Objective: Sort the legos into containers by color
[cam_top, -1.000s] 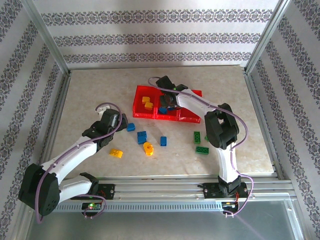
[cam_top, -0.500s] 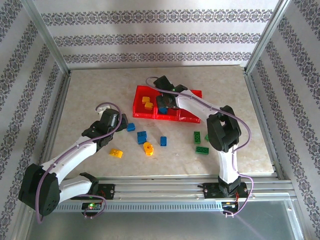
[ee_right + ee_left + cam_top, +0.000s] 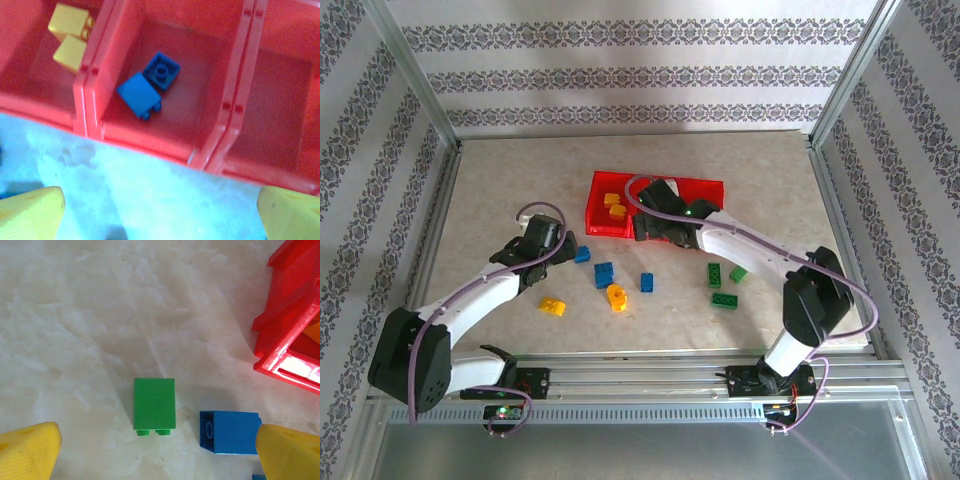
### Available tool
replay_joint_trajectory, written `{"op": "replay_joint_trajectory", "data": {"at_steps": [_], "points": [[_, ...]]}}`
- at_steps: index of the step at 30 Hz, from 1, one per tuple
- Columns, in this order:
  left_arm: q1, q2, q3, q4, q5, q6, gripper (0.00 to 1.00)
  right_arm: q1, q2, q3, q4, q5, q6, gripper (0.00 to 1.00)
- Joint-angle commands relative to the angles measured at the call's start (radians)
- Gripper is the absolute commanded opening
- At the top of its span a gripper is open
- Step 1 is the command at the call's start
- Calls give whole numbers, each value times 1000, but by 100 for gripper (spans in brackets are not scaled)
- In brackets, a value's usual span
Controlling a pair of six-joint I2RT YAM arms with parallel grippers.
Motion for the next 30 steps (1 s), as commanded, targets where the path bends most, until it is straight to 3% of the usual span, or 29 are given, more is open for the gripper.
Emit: {"op": "replay_joint_trajectory", "data": {"at_steps": [1, 9, 19, 30], "points": [[19, 12, 26, -2, 16, 12, 100, 37, -72, -80, -32, 34, 94, 98], [30, 19, 23, 0, 17, 5, 100, 114, -79, -192, -37, -43, 214, 97], [37, 14, 15, -2, 27, -12, 100, 152, 65, -185, 37, -224, 247, 78], [39, 3, 1, -4, 32, -19, 100, 155, 199, -147, 40, -242, 265, 64]]}}
